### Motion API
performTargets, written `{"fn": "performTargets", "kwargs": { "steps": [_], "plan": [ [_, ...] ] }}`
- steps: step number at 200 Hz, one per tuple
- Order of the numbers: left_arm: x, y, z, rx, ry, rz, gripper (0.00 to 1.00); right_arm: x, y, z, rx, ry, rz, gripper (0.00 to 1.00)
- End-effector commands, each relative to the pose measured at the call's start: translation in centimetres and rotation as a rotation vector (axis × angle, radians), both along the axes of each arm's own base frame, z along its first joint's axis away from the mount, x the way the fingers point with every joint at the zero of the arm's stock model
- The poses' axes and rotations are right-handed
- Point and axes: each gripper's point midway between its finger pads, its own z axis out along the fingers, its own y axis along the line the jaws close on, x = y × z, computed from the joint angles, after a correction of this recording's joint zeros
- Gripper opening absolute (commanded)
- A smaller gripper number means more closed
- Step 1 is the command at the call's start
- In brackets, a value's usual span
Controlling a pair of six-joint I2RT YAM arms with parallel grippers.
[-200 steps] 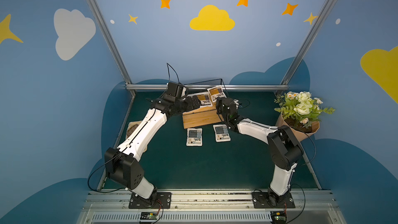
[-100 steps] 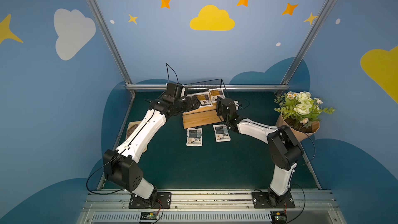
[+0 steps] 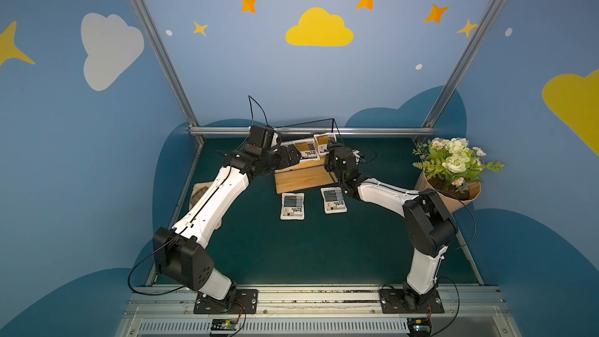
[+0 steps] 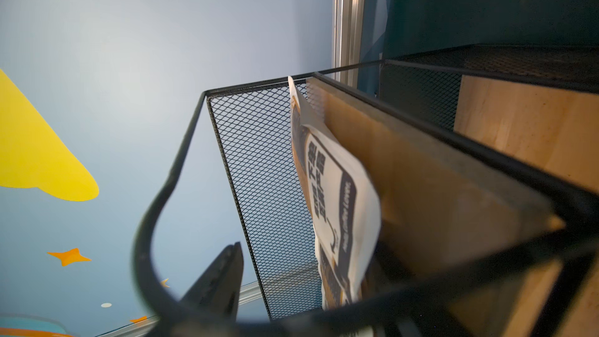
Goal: Place the bagged coffee beans on the shelf by color
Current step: Place the bagged coffee beans on the shelf, then adjust the bagged coffee beans at the center of the board.
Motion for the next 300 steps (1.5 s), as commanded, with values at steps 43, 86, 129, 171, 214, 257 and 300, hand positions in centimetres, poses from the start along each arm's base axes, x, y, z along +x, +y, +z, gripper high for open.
{"fn": "performTargets", "kwargs": {
  "steps": [43, 86, 129, 171, 214, 257, 300],
  "plan": [
    [-0.7, 0.6, 1.0, 0.006, -0.032, -0.005, 1.00, -2.8, 0.5, -0.6, -0.107, 0.037, 0.128, 0.69],
    [-1.6, 1.2, 1.4, 0.037, -0.063, -0.019, 1.00, -6.2, 1.8, 1.9, -0.232, -0.023, 0.320, 0.72],
    [-4.8, 3.0, 0.5, 0.095, -0.074, -0.021, 1.00, -11.7, 1.5, 2.2, -0.404, -0.048, 0.506, 0.79],
    [-9.0, 4.2, -3.3, 0.140, -0.026, -0.041, 1.00, -16.8, -2.1, -1.5, -0.505, 0.015, 0.568, 0.84],
    [-11.8, 2.2, -8.3, 0.229, 0.031, -0.125, 1.00, -19.5, -7.6, -6.5, -0.583, 0.106, 0.491, 0.89],
    [-12.3, -1.5, -11.7, 0.288, 0.054, -0.222, 1.00, -19.0, -12.4, -10.0, -0.669, 0.148, 0.462, 0.92],
    [-11.4, -1.7, -15.6, 0.369, 0.144, -0.174, 1.00, -18.8, -13.3, -12.6, -0.598, 0.255, 0.573, 0.92]
  ]
}}
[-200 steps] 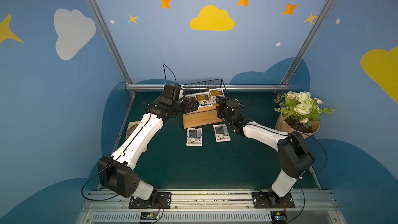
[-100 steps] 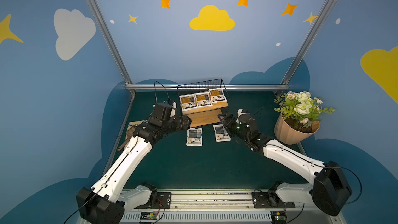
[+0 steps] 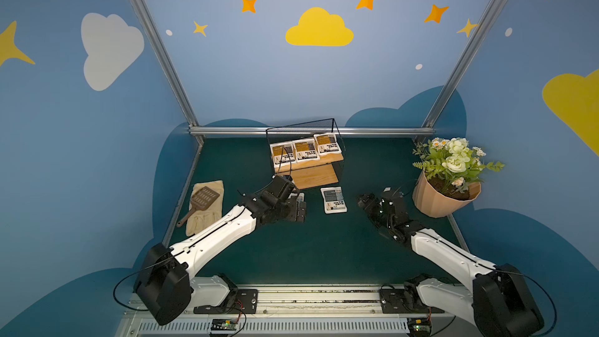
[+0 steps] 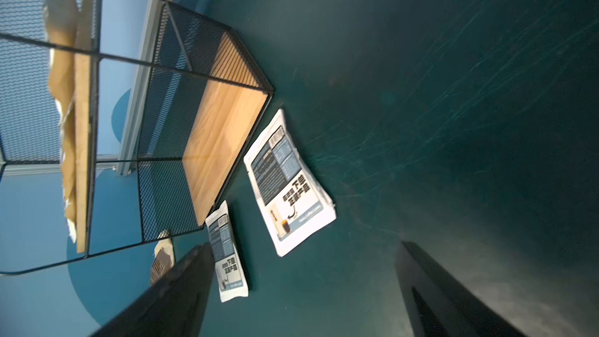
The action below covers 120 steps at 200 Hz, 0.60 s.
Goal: Place the bagged coffee beans on the shelf by color
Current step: Adjust the bagged coffee beans at the center of the board.
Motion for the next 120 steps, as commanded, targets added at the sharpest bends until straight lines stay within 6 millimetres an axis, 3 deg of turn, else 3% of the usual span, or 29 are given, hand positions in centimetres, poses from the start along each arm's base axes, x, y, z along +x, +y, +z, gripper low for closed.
{"fn": "performTargets", "kwargs": {
  "steps": [1, 27, 77, 120],
  "plan": [
    [1.1, 0.7, -1.3, 0.053, 0.000, 0.071, 1.00, -0.7, 1.3, -0.8, 0.037, 0.076, 0.121, 0.92],
    [1.4, 1.9, -3.4, 0.103, 0.037, 0.148, 1.00, -1.6, 4.1, -0.2, 0.056, 0.065, 0.334, 0.90],
    [2.4, 4.1, -6.6, 0.080, 0.100, 0.237, 1.00, -3.3, 6.2, 0.8, 0.125, 0.044, 0.361, 0.89],
    [3.2, 3.4, -9.0, 0.073, 0.119, 0.221, 1.00, -4.9, 7.7, 1.3, 0.144, 0.042, 0.395, 0.89]
  ]
}}
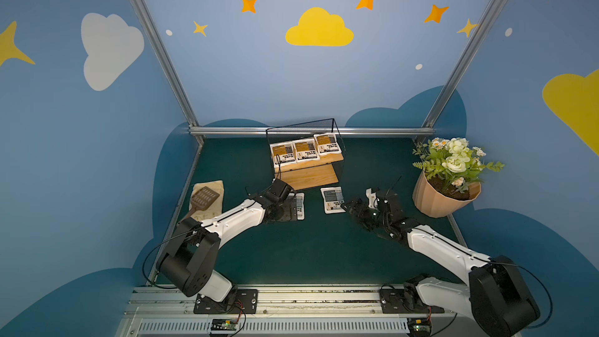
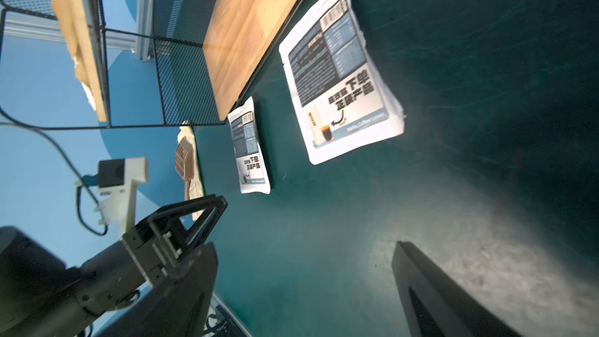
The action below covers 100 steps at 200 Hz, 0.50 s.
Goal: Place the bagged coffee beans on the shelf by color
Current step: Adjust the bagged coffee beans at the center of the board.
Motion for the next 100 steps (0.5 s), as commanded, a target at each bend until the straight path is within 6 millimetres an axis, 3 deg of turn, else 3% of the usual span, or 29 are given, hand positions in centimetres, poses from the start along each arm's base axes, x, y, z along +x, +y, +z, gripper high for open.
{"fn": "performTargets", "kwargs": {
  "steps": [1, 57, 100],
  "plan": [
    [0.8, -1.0, -0.9, -0.032, -0.009, -0.014, 1.00, -0.8, 0.9, 0.4, 0.029, -0.002, 0.021, 0.89],
    [0.7, -3.5, -3.2, -0.069, 0.033, -0.090, 1.00, -2.6, 1.4, -0.6, 0.039, 0.029, 0.019, 0.89],
    [-0.8, -8.4, -3.2, -0.129, 0.029, -0.226, 1.00, -3.1, -0.2, -1.7, 0.020, 0.064, -0.072, 0.89]
  ]
}}
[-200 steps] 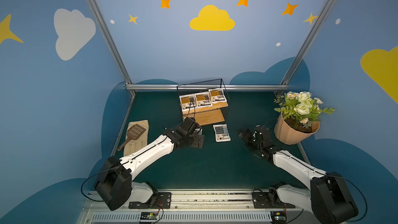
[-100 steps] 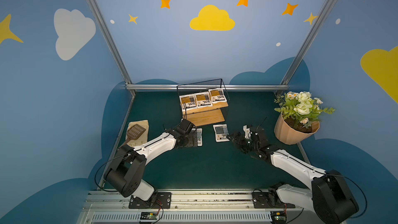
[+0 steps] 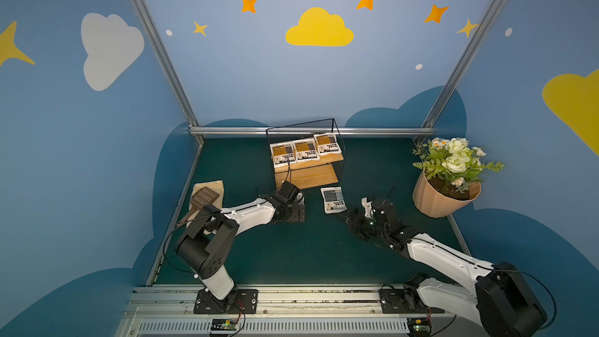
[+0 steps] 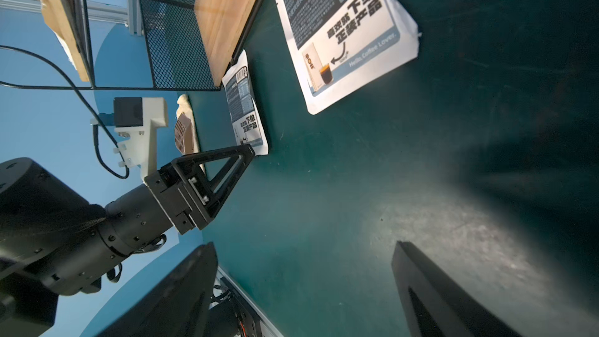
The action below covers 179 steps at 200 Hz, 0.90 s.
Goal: Place the bagged coffee beans on the shelf by color
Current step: Adjust the bagged coffee beans at the center of the board.
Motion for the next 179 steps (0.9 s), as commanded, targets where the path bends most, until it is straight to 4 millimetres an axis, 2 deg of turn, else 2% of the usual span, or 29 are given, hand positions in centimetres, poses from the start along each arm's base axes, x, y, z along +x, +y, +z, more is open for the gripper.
{"fn": "performTargets", "kwargs": {
  "steps": [1, 23, 46, 63, 87, 107, 132, 152, 179],
  "plan": [
    [-1.7, -3.9, -0.7, -0.071, 0.040, -0.117, 1.00, 0.1, -1.1, -0.1, -0.005, 0.007, -0.080, 0.89],
    [-2.1, -5.9, 0.3, -0.086, 0.014, -0.167, 1.00, -0.1, -2.4, -0.9, -0.019, 0.036, -0.164, 0.89],
    [-2.1, -6.0, 1.8, -0.082, -0.020, -0.158, 1.00, -0.2, -2.9, -0.9, -0.032, 0.032, -0.181, 0.89],
    [-1.8, -4.6, 2.9, -0.042, -0.052, -0.111, 1.00, 0.0, -2.6, -0.6, -0.022, 0.024, -0.170, 0.90],
    [-1.4, -1.4, 3.8, 0.058, -0.068, -0.001, 1.00, 0.3, -1.2, 0.2, 0.007, 0.001, -0.104, 0.90],
    [-1.0, 1.5, 3.7, 0.110, -0.052, 0.083, 1.00, 0.5, 0.5, 0.8, 0.023, -0.035, -0.023, 0.90],
    [-0.1, 4.5, 3.1, 0.120, -0.011, 0.176, 1.00, 0.6, 2.6, 0.5, 0.034, -0.036, -0.004, 0.89],
    [0.6, 5.9, 2.8, 0.121, 0.000, 0.218, 1.00, 0.7, 4.5, 0.3, 0.034, -0.043, 0.011, 0.89],
    [1.5, 6.6, 2.7, 0.132, -0.010, 0.237, 1.00, 0.9, 7.1, -0.1, 0.030, -0.047, 0.032, 0.89]
  ]
}}
